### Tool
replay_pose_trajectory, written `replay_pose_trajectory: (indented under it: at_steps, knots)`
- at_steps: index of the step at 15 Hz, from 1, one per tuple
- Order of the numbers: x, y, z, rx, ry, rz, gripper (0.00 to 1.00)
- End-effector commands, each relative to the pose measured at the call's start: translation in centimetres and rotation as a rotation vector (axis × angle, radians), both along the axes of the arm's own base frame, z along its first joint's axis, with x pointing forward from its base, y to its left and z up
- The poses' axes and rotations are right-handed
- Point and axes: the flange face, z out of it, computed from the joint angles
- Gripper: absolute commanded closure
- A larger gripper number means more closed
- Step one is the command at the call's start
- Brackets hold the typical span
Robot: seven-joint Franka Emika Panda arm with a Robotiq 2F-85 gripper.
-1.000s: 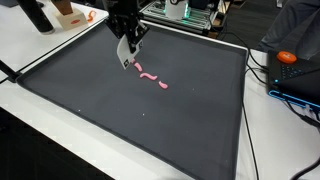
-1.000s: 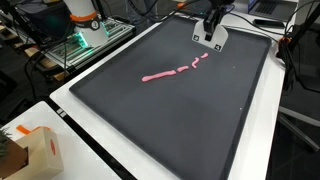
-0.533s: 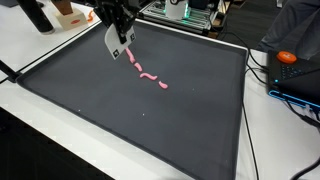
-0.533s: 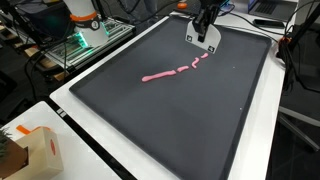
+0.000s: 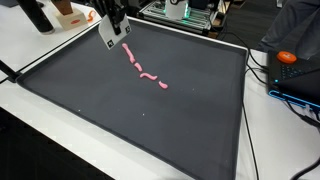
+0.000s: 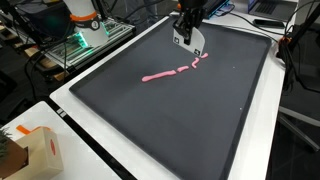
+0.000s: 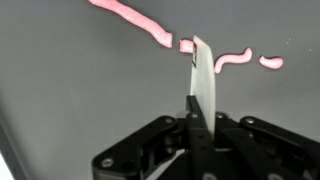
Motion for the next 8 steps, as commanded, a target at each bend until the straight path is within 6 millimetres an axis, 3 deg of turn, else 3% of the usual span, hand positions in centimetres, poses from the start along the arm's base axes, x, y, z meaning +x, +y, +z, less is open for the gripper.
replay_pose_trajectory:
  at_steps: [1, 8]
  knots:
    - [-2.5, -1.7, -0.3, 0.033, -0.014, -0.017, 0.99]
    - [-5.1, -4.5, -1.0, 0.049, -0.009, -0.047, 0.99]
